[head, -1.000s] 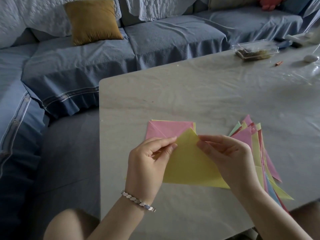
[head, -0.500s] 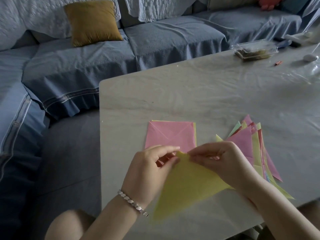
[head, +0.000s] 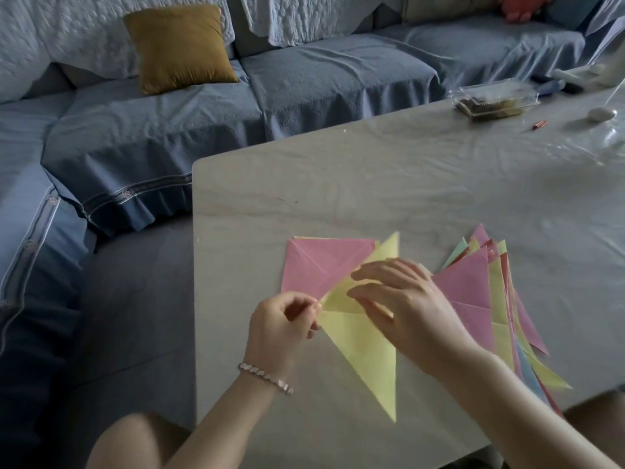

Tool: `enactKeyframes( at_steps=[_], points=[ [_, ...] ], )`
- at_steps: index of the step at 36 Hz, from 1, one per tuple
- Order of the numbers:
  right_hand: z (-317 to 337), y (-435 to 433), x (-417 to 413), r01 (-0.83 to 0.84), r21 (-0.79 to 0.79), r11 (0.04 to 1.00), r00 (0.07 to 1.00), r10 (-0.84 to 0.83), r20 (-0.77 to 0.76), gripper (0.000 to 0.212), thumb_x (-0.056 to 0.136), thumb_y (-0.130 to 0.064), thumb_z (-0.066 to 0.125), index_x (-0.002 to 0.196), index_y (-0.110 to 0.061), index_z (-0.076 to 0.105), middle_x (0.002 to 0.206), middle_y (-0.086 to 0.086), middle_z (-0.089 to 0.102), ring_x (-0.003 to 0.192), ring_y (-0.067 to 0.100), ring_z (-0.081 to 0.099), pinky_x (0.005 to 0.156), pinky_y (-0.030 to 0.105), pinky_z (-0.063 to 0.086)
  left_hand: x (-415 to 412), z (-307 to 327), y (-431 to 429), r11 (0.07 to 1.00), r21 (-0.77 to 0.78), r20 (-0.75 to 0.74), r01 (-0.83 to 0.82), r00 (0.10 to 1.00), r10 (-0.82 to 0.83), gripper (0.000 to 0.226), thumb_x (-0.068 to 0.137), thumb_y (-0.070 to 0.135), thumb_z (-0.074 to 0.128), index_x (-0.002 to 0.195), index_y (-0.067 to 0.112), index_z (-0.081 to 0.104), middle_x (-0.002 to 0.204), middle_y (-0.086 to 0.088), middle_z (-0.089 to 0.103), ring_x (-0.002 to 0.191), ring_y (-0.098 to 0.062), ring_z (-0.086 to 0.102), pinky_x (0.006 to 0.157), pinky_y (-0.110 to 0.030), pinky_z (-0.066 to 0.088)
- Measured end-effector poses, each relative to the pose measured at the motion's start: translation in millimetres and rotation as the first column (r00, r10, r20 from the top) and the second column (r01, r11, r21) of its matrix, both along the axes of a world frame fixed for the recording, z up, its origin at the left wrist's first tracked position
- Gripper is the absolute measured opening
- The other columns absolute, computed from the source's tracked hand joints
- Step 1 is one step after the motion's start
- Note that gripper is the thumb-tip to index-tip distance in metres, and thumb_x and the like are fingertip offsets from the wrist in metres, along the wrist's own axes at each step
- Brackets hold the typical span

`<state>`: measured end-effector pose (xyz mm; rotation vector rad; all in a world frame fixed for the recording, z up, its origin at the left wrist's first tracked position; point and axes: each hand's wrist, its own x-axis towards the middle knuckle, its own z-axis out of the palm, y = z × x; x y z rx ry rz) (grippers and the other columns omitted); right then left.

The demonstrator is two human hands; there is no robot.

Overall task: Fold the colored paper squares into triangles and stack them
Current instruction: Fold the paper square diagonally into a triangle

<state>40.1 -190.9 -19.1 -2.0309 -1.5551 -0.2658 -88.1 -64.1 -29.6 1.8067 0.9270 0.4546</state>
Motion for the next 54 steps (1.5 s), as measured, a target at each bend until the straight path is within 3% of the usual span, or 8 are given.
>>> enactKeyframes(
  at_steps=[9,15,24,28,31,36,44,54],
  points=[
    [-70.5,-9.1,-29.1,-0.049,-0.353,0.934,0.996,0.018,-0.091,0.037,0.081,-0.036,0.037,0.099,-0.03,0.07,0.112,-0.012,0.066,0.106,0.007,0.061,0.086,0.023,0.048,12.3,-47.3,13.2,0.99,-0.029,-0.176,-0.138,0.976,0.131,0.019,0.079,0.01,0.066,0.063,0.02,0.066,0.05,0.007,0.063,0.051,-0.004,0.058,0.056,-0.017,0.047],
    [-90.5,-15.4,-13.7,0.139,-0.296,0.945,0.985,-0.162,-0.054,0.02,0.068,-0.024,0.061,0.086,-0.023,0.07,0.101,-0.011,0.068,0.1,0.01,0.065,0.083,0.032,0.05,10.9,-55.4,16.3,0.991,-0.033,-0.224,-0.132,0.967,0.122,0.019,0.079,0.011,0.066,0.062,0.02,0.065,0.053,0.005,0.064,0.052,-0.007,0.059,0.064,-0.027,0.053],
    [-97.8,24.9,16.8,0.25,-0.295,0.922,0.966,-0.26,0.003,0.038,0.081,-0.023,0.035,0.091,-0.011,0.069,0.1,-0.001,0.067,0.094,0.017,0.065,0.08,0.031,0.052,11.4,-61.9,19.9,0.993,0.005,-0.228,-0.115,0.967,0.113,0.016,0.078,0.014,0.068,0.063,0.021,0.067,0.056,0.006,0.066,0.057,-0.007,0.063,0.049,-0.007,0.041],
    [-97.6,46.8,36.8,0.218,-0.329,0.919,0.971,-0.238,-0.024,0.026,0.08,-0.013,0.046,0.09,-0.006,0.069,0.097,0.004,0.067,0.094,0.024,0.065,0.077,0.036,0.054,11.4,-62.6,20.5,0.994,0.019,-0.228,-0.106,0.968,0.108,0.02,0.076,0.014,0.07,0.06,0.024,0.066,0.057,0.005,0.066,0.06,-0.014,0.065,0.049,-0.008,0.04],
    [-91.1,59.5,50.0,0.171,-0.436,0.884,0.98,-0.199,-0.018,0.032,0.093,-0.01,0.045,0.122,-0.003,0.057,0.13,0.008,0.055,0.127,0.026,0.044,0.102,0.037,0.036,11.2,-62.5,20.5,0.995,0.008,-0.221,-0.103,0.97,0.102,0.024,0.077,0.012,0.07,0.058,0.026,0.062,0.054,0.006,0.065,0.055,-0.008,0.061,0.047,-0.007,0.039],
    [-79.8,74.5,70.2,0.147,-0.589,0.794,0.985,-0.17,0.017,0.041,0.101,-0.022,0.028,0.142,-0.017,0.032,0.152,-0.005,0.026,0.143,0.014,0.011,0.111,0.028,0.012,9.9,-61.9,19.3,0.995,0.014,-0.218,-0.096,0.971,0.097,0.024,0.077,0.011,0.069,0.058,0.025,0.062,0.052,0.007,0.063,0.046,0.006,0.054,0.047,-0.006,0.037],
    [-70.7,54.8,80.0,0.026,-0.77,0.638,0.996,-0.084,-0.036,0.075,0.092,-0.052,0.039,0.149,-0.021,0.003,0.157,-0.006,-0.003,0.142,0.016,-0.014,0.116,0.04,-0.003,9.5,-62.8,20.5,0.996,0.003,-0.205,-0.088,0.975,0.087,0.021,0.077,0.013,0.069,0.06,0.024,0.064,0.054,0.006,0.065,0.055,-0.005,0.059,0.049,-0.005,0.038],
    [-69.6,6.2,51.1,-0.07,-0.795,0.602,0.997,0.021,-0.071,0.092,0.081,-0.062,0.048,0.149,-0.021,0.0,0.155,-0.009,-0.01,0.127,0.004,-0.03,0.114,0.038,-0.009,9.6,-65.8,20.9,0.995,0.015,-0.2,-0.101,0.974,0.102,0.02,0.078,0.014,0.069,0.06,0.024,0.064,0.051,0.008,0.063,0.048,0.002,0.056,0.049,-0.004,0.038]
  ],
)
